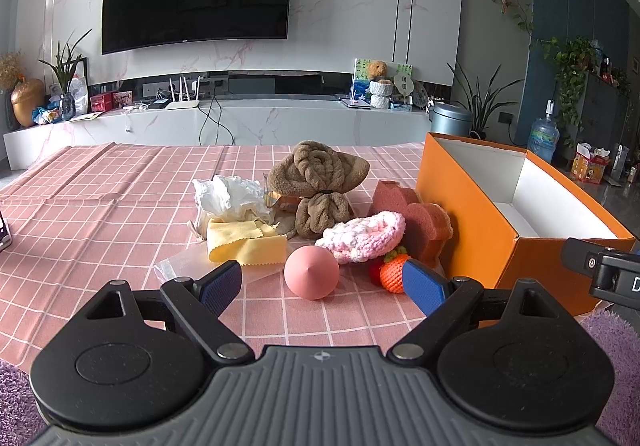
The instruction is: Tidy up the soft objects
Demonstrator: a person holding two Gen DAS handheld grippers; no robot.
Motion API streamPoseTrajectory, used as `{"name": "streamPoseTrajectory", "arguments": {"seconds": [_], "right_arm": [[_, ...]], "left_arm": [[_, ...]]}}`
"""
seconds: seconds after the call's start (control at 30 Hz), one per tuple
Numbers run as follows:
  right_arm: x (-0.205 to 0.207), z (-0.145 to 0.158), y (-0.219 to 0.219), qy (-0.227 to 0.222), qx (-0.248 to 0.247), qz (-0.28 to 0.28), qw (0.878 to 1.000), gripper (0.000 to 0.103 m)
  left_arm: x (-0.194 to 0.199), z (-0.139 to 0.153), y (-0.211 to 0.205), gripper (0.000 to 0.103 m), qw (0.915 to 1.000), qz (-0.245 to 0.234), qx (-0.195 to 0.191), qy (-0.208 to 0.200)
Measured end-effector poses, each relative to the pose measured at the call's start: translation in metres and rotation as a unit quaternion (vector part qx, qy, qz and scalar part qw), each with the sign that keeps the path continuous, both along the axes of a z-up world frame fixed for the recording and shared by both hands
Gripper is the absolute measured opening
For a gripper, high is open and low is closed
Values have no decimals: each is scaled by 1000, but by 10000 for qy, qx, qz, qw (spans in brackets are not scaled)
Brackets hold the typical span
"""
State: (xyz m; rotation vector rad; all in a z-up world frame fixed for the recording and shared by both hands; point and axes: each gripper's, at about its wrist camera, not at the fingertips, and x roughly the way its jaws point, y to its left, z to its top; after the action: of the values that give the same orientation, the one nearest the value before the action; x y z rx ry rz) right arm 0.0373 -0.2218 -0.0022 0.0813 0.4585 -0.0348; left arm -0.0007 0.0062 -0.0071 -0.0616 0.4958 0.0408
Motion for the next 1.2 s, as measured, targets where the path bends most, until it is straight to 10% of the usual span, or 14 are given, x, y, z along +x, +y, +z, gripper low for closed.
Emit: {"name": "streamPoseTrajectory", "arguments": {"seconds": [0.4, 0.73, 0.9, 1.2], "right_arm": [[-3, 2, 22, -240, -156, 633, 9976, 100], [3, -2, 54, -295, -539, 1573, 9856, 70], [10, -11, 72, -276, -708, 1894, 9790, 53], [32, -32, 97, 63, -1015, 2079, 9728, 52]], "left_arm": [[-2, 5, 12, 89, 9999, -5, -116, 96], [2, 9, 31, 61, 9993, -131, -282, 194], [8, 1, 36, 61, 9987, -176, -366, 305], [25, -15, 54, 61, 9971, -156, -572, 477]]}}
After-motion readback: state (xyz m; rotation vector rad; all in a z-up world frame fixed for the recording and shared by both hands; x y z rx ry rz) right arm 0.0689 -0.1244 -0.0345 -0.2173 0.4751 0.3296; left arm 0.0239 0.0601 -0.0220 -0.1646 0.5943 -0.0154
